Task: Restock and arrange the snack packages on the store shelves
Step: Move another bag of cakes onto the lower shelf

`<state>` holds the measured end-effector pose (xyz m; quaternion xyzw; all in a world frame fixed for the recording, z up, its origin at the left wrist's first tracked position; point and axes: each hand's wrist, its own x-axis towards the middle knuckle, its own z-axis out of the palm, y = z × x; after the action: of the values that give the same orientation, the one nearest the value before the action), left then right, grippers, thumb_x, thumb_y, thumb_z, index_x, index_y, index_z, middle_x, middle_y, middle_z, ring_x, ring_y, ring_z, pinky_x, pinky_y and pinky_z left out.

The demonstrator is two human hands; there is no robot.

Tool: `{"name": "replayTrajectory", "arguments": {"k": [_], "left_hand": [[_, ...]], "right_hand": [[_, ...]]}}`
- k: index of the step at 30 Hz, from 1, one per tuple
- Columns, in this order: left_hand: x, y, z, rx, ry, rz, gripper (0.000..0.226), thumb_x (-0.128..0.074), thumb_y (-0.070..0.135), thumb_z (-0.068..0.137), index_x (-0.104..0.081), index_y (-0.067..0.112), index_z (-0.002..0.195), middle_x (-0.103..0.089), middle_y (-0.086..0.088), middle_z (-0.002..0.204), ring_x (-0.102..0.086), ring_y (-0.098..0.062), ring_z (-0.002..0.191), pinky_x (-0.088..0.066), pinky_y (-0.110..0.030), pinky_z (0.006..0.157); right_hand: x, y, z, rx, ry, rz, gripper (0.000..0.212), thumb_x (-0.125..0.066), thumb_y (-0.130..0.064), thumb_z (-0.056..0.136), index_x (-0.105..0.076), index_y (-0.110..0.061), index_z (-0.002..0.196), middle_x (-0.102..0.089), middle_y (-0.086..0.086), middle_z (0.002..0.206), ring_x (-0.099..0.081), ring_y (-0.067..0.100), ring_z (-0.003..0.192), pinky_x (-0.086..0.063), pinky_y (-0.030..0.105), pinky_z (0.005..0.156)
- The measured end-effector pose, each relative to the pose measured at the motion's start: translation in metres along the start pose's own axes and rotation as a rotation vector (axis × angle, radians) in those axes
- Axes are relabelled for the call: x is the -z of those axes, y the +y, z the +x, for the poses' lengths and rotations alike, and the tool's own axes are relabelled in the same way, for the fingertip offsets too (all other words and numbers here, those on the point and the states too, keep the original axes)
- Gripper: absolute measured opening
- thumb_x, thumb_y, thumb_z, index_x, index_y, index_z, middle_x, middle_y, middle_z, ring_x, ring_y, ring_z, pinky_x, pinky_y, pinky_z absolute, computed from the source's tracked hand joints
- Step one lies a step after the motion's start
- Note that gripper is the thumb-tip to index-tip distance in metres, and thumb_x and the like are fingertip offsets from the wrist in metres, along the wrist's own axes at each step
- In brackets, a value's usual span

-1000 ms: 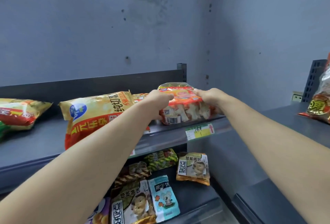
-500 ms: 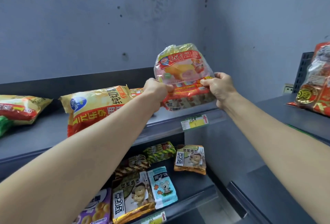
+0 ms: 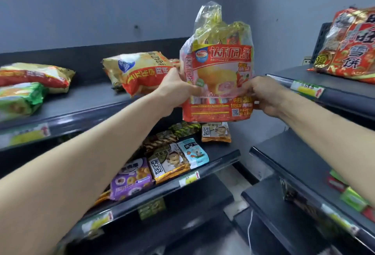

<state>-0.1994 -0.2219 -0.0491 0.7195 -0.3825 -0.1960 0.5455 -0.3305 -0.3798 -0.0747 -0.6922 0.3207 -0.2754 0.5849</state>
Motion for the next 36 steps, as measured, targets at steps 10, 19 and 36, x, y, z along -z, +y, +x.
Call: {"name": "replayTrajectory", "arguments": {"k": [10,19,36], "left_hand": [[0.065,-0.122,-0.123,0.137,-0.276,0.184,0.031,-0.074,0.007,0.078,-0.055,0.031,0.080,-0.065,0.015,0.084,-0.063,-0.003,0.079,-0.052,-0.019,0.069],[0.147,-0.212,-0.149,0.401,-0.042,0.175,0.047,-0.076,0.003,0.073,-0.051,0.019,0.110,-0.064,0.002,0.106,-0.061,-0.018,0.101,-0.051,-0.039,0.092],[0.240,-0.311,-0.098,0.487,0.533,-0.046,0.046,-0.074,0.003,0.076,-0.052,0.010,0.115,-0.064,-0.007,0.112,-0.064,-0.028,0.104,-0.051,-0.048,0.093]], "right_hand": [[-0.093,0.080,-0.097,-0.256,-0.357,-0.412,0.031,-0.062,0.000,0.080,-0.061,-0.016,0.106,-0.072,0.006,0.103,-0.066,0.026,0.097,-0.050,0.046,0.093],[-0.213,0.107,-0.102,-0.326,-0.531,-0.443,0.024,-0.064,-0.006,0.083,-0.058,-0.020,0.102,-0.069,0.000,0.103,-0.063,0.017,0.095,-0.048,0.034,0.083],[-0.378,0.117,0.015,-0.062,-0.728,-0.427,0.010,-0.059,-0.009,0.090,-0.060,-0.013,0.099,-0.063,0.000,0.096,-0.056,0.013,0.089,-0.045,0.023,0.076]]}}
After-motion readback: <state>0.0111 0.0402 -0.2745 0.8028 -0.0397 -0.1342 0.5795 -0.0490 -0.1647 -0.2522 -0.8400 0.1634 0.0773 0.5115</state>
